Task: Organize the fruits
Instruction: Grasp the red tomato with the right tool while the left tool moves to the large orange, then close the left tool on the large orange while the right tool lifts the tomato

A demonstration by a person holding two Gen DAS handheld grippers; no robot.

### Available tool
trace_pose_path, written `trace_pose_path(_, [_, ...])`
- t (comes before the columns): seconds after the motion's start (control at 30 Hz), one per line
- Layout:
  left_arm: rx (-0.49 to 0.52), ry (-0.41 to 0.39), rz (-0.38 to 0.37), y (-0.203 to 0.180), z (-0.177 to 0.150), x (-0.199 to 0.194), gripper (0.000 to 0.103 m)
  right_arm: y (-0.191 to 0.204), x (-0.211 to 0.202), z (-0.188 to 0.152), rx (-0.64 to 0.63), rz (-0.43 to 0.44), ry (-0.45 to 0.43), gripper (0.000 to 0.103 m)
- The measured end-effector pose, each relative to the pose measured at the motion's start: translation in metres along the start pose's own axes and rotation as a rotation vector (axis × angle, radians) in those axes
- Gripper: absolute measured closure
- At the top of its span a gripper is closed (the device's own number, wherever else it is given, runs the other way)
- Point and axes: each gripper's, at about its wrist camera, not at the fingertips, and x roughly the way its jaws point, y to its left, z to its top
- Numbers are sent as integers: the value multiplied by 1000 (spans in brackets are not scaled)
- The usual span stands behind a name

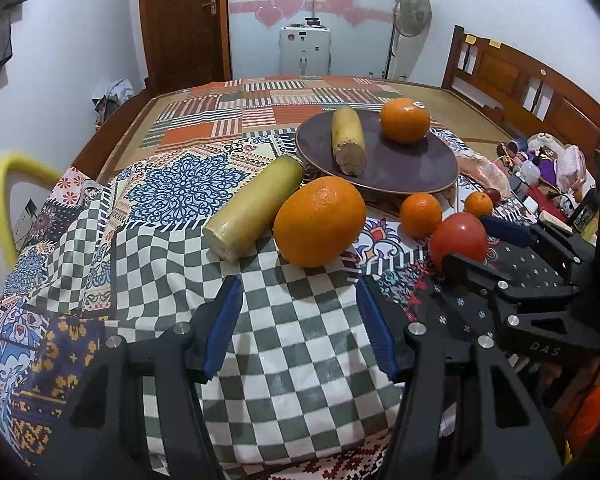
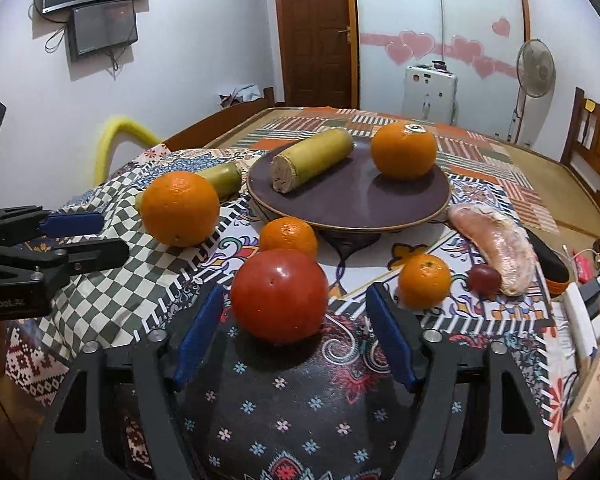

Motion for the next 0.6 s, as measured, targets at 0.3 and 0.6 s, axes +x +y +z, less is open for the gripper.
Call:
trace_pose_path(0.3, [-48,8,-29,1,15,25,44,4,2,0,-1,51,13,58])
trace_pose_path(0.6, [-58,-19,-11,-6,28,39,36,-16,-20,10,25,19,-50,58])
